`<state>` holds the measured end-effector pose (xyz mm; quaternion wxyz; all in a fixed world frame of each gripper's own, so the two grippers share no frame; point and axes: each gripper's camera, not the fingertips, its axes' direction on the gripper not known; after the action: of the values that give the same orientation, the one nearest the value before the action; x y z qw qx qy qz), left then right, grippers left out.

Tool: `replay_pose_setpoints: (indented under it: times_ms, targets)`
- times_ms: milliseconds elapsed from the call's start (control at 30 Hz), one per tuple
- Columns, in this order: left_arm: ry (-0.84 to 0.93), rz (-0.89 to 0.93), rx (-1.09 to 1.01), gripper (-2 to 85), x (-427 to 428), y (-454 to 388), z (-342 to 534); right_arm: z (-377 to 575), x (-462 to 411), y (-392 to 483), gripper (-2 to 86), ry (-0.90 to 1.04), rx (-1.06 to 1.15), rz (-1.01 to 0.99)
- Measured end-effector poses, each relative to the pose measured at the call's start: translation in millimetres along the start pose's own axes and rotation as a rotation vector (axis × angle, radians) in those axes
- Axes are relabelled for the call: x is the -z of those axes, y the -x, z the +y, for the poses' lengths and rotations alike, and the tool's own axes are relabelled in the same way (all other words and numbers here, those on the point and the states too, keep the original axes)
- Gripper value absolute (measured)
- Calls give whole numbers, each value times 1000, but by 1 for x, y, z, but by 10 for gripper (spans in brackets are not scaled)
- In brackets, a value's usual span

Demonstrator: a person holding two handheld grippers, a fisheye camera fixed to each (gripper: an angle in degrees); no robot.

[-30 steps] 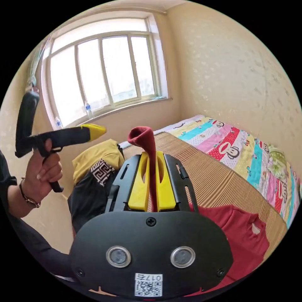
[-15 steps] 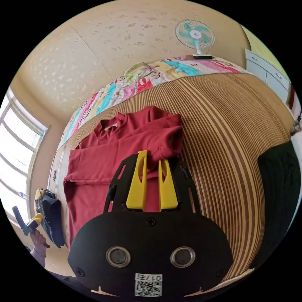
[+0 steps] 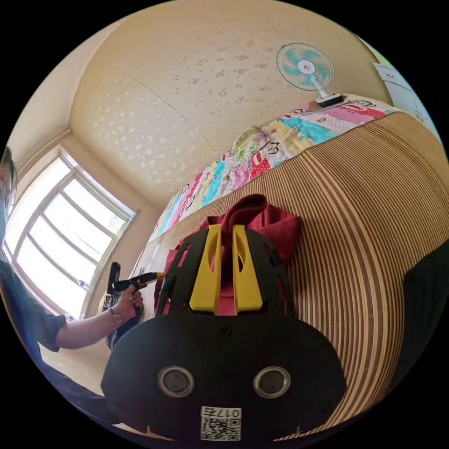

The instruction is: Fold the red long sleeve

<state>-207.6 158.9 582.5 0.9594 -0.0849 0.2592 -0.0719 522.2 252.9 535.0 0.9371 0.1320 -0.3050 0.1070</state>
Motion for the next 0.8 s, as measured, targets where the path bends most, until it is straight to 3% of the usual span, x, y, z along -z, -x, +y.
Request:
replay_pose_setpoints:
  times_ms: [67,133,233,367,467,533,800]
  targets:
    - [-27,48,39,4,4,15,1,3,-21,-35,46,129,-111,118]
    - [-49,23,15,-1,16,15,5,10,-29,-62,53,217,-207,104]
    - [-55,-47,-150,1,48,3,25,17,-2,-56,69,226,-136,81]
    - [109,55,-225,77,77,9,89,58,39,-22,80,445,17,69]
    - [299,21,-180,107,80,23,147,113,53,-17,92,761,41,50]
    - [356,-7,-178,113,83,27,176,143,67,-19,97,855,40,75]
    - [459,-58,-158,86,71,40,208,176,104,-51,96,866,-85,77]
